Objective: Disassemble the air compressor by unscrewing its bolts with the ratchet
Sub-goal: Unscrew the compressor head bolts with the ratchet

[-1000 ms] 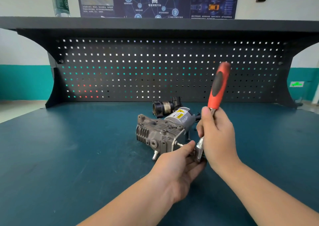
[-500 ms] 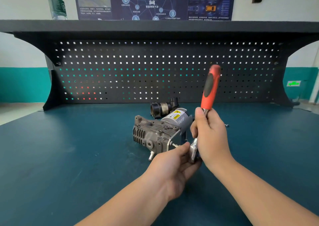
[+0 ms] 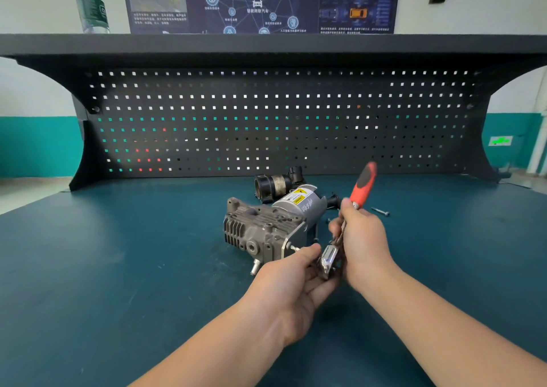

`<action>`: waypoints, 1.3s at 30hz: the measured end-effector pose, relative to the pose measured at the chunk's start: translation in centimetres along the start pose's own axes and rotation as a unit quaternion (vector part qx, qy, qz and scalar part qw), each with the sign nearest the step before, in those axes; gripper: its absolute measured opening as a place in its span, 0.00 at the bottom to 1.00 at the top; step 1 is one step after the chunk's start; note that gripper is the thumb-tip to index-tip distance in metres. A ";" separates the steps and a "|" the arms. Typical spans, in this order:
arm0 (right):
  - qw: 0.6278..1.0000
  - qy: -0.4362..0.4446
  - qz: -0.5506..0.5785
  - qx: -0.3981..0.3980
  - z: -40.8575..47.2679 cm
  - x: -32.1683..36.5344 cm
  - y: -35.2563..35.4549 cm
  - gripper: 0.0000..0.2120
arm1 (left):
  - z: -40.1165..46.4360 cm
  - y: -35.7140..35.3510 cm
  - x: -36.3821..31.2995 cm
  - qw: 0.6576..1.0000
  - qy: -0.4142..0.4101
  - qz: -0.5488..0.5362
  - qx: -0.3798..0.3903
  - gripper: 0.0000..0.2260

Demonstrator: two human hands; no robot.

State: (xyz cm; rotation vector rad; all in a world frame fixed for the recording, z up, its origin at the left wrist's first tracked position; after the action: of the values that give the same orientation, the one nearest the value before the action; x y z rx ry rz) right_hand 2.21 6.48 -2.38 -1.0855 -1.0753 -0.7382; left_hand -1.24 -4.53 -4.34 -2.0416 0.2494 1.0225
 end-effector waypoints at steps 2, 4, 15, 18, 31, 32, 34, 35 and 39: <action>0.986 0.158 -0.047 0.031 -1.1 1.4 -0.3 0.16 | 0.0 0.1 0.1 1.000 -0.002 0.001 -0.003 0.05; 0.948 0.298 -0.070 0.088 -2.8 2.4 -0.6 0.14 | -0.1 0.1 0.0 1.000 -0.005 0.006 -0.004 0.05; 0.820 0.507 -0.178 0.199 -5.5 2.9 -1.0 0.09 | -0.2 0.0 -0.1 0.999 0.006 0.030 0.033 0.08; 0.909 0.376 -0.097 0.151 -4.0 2.7 -0.7 0.12 | -0.2 -0.1 -0.2 0.999 -0.003 0.027 0.017 0.06; 0.988 -0.152 0.025 -0.027 0.4 -1.9 0.0 0.13 | -0.1 -0.1 -0.1 1.000 -0.004 0.016 -0.001 0.05; 0.995 -0.101 0.016 -0.022 0.3 -1.5 -0.1 0.14 | -0.1 0.0 -0.1 1.000 -0.007 0.014 -0.003 0.05; 0.999 0.039 -0.018 -0.005 -0.4 -0.1 -0.3 0.16 | 0.0 0.0 0.0 1.000 -0.012 0.010 -0.008 0.04; 0.993 0.116 -0.035 0.007 -1.0 0.5 -0.4 0.16 | 0.0 0.0 0.0 1.000 -0.015 0.012 -0.012 0.04; 0.903 0.401 -0.111 0.111 -4.3 2.4 -0.9 0.11 | 0.1 0.1 -0.1 0.999 -0.018 0.032 -0.003 0.06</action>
State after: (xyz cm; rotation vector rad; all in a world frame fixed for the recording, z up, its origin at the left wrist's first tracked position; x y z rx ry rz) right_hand 3.54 2.16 -0.22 -0.3772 -0.5435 -1.0859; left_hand -1.42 -4.55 -4.31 -2.0303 0.2937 1.1002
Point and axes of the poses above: each hand's wrist, its own z-axis towards the middle knuckle, its own y-axis out of the back of the hand, x = y × z, the point moved 3 cm from there along z, towards the middle knuckle, and after that the axes turned 5 degrees about -x, right-handed, at the moved point
